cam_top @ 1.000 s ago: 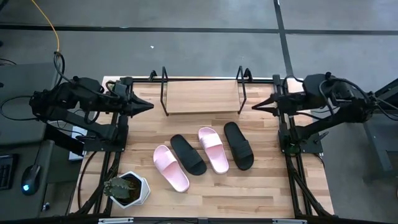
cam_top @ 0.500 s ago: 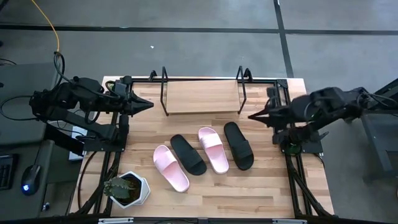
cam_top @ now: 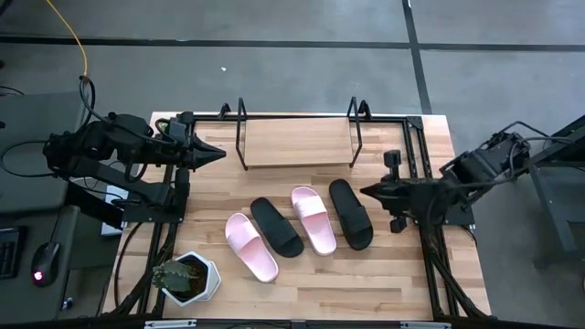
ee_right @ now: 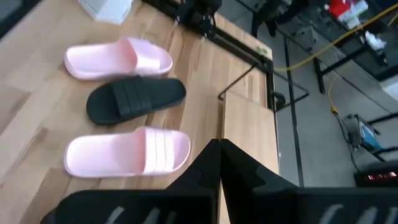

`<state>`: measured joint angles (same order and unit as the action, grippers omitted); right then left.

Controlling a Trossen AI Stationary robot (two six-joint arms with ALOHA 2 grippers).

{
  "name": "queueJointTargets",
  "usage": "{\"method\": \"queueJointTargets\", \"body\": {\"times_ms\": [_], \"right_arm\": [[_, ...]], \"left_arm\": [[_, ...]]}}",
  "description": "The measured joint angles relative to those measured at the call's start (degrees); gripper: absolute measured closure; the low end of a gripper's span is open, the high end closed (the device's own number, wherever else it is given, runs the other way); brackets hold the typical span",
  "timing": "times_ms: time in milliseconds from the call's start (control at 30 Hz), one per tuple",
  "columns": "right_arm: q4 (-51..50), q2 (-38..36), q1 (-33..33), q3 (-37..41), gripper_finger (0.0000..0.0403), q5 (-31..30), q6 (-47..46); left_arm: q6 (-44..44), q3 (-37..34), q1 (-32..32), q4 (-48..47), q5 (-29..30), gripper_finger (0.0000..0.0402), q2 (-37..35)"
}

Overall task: Pick and place slides into the shelf
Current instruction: Put the right black slide on the shelf

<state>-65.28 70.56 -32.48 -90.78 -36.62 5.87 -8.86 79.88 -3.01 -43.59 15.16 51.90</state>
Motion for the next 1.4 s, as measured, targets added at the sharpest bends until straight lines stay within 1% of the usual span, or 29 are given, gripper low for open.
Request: {"method": "queueJointTargets", "body": {"times_ms": [200, 800, 1100, 1400], "right_arm": [[-6.0, 2.51, -2.96, 0.0, 0.0402, -2.95, -7.14], [-21.43, 11.4, -9.1, 0.0, 0.0402, -2.46, -30.31], [-23.21, 15.77, -11.98, 0.0, 0.0402, -2.35, -36.8], [-23.27, 19.41, -13.85, 0.0, 0.0402, -2.34, -40.49]], "left_arm": [[0.0, 0.0, 0.0, -0.02, 0.0, 0.0401, 0.0], [0.0, 0.0, 0.01, -0.4, -0.02, 0.0401, 0.0], [0.0, 0.0, 0.02, -0.55, 0.02, 0.0401, -0.02], [0.0, 0.0, 0.02, -0.53, 0.05, 0.0401, -0.02]]}}
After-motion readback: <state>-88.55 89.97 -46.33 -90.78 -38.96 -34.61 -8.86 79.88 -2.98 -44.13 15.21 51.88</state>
